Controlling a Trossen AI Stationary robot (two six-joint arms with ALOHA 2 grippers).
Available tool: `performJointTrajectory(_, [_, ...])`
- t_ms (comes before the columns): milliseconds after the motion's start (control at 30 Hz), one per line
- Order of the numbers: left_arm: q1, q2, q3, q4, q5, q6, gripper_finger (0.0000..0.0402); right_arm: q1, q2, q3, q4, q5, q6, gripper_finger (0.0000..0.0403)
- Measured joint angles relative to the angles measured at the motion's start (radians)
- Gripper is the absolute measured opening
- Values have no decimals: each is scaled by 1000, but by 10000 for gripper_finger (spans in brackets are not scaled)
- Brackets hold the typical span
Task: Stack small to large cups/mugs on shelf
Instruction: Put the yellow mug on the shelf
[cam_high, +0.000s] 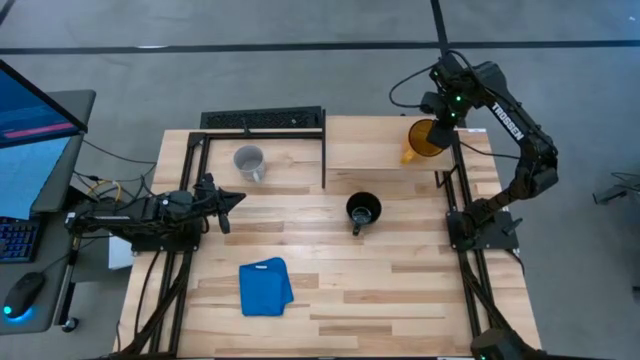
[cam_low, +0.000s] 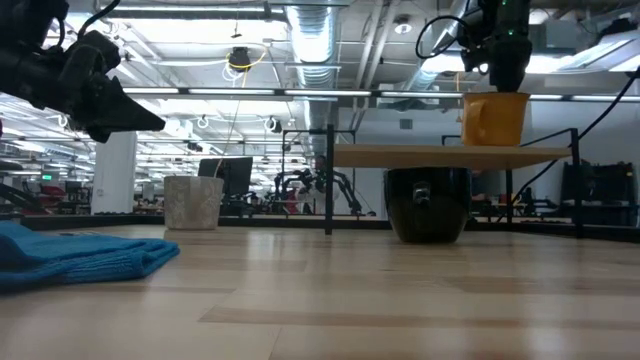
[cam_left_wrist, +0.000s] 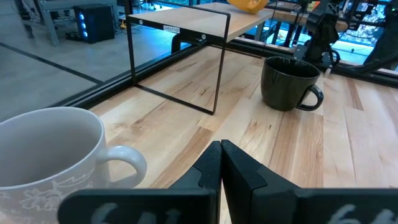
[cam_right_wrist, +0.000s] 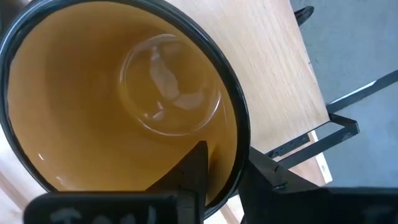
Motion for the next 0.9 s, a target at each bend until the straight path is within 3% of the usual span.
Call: performJointTrajectory(900, [0,0,0,0,0,0,0,0,0,1,23,5,0,93])
